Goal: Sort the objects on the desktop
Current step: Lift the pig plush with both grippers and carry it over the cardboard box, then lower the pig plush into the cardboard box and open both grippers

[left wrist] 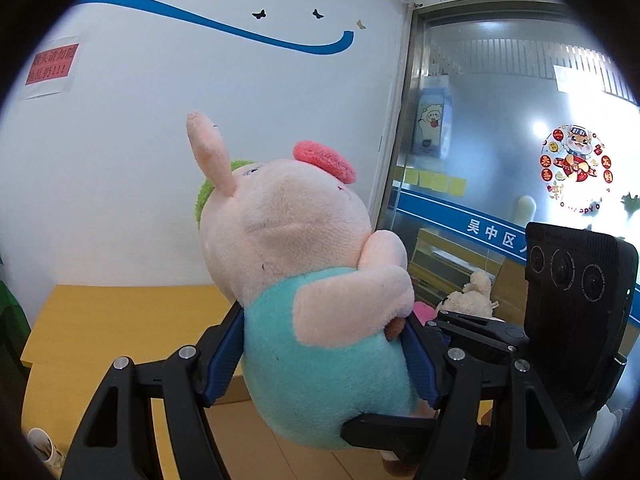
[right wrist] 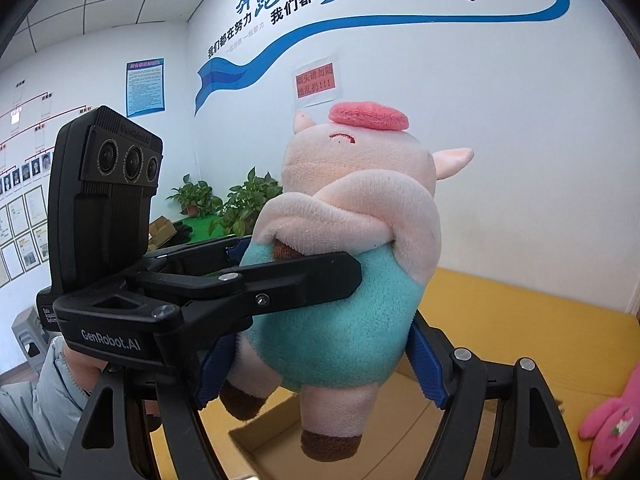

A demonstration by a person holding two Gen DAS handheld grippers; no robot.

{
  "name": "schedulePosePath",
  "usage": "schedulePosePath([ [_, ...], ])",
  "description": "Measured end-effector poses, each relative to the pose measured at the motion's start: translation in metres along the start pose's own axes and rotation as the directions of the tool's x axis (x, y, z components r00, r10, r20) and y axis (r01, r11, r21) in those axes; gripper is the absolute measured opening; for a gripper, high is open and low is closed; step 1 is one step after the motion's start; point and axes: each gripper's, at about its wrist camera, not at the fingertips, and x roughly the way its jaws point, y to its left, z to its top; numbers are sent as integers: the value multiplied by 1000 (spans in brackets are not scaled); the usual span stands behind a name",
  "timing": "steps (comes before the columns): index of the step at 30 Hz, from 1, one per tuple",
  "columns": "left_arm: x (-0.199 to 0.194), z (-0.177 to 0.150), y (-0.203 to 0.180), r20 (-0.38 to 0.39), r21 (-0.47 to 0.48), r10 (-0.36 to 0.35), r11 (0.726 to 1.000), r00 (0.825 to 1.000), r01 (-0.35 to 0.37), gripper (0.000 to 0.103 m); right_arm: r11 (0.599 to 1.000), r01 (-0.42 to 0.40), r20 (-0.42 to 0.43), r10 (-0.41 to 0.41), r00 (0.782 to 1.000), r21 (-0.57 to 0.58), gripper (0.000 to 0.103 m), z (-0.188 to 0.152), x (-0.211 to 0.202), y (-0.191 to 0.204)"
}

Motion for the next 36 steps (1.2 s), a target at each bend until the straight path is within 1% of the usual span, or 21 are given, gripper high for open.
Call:
schedulePosePath([
  [3,19,5,19,-25,-8,17,1000,1000,-17,71,1000,-18,-7,18,1000,24,75,8,21,-18],
  [6,42,4,42,-58,-21,34,999,998,-36,71,997,-42,-23,43,999,62,75,11,54,-39],
  [9,69,-8,68,-114,-54,50,997,992,-56,71,991,-66,-48,72,996,120,75,3,92,-62],
  [12,101,-30,95,-203,-96,66,992,977,-87,71,977,-84,-86,102,991,196,75,-20,128,-82],
  [14,122,-54,115,-284,-124,71,986,956,-110,71,959,-94,-129,132,983,266,75,-46,160,-98],
  [16,140,-81,132,-365,-158,69,978,928,-135,71,940,-96,-172,160,972,329,75,-73,187,-108],
  [17,150,-89,136,-399,-167,71,975,914,-148,71,930,-96,-189,172,967,353,75,-85,196,-111],
  [18,159,-104,142,-443,-173,75,970,893,-168,71,918,-96,-210,188,959,385,75,-98,209,-115],
  [21,177,-136,152,-546,-190,80,958,834,-216,71,880,-79,-279,232,932,468,75,-139,239,-124],
  [22,181,-145,154,-571,-193,79,954,818,-227,71,869,-71,-301,245,922,490,75,-152,247,-125],
  [23,183,-150,152,-583,-172,88,958,808,-228,71,860,-61,-323,254,912,506,75,-162,254,-126],
  [24,183,-152,148,-592,-147,101,962,799,-230,71,862,-51,-340,252,906,504,75,-169,258,-126],
  [26,182,-154,143,-609,-121,117,964,784,-238,71,860,-43,-358,256,898,508,75,-176,261,-124],
  [28,176,-154,144,-619,-139,104,961,779,-239,72,856,-38,-368,260,893,515,75,-177,260,-122],
  [30,172,-152,144,-622,-126,105,964,776,-232,73,853,-43,-370,270,889,519,75,-177,254,-118],
  [31,169,-153,144,-627,-118,110,965,771,-234,75,847,-49,-371,282,885,529,75,-177,251,-115],
  [34,171,-159,152,-662,-121,109,961,741,-249,75,839,-36,-395,293,871,543,75,-183,255,-112],
  [35,171,-162,152,-672,-121,106,961,733,-250,75,837,-29,-405,295,865,547,75,-186,257,-111],
  [36,168,-164,150,-675,-113,108,963,730,-246,75,833,-23,-414,299,860,553,75,-188,257,-110],
])
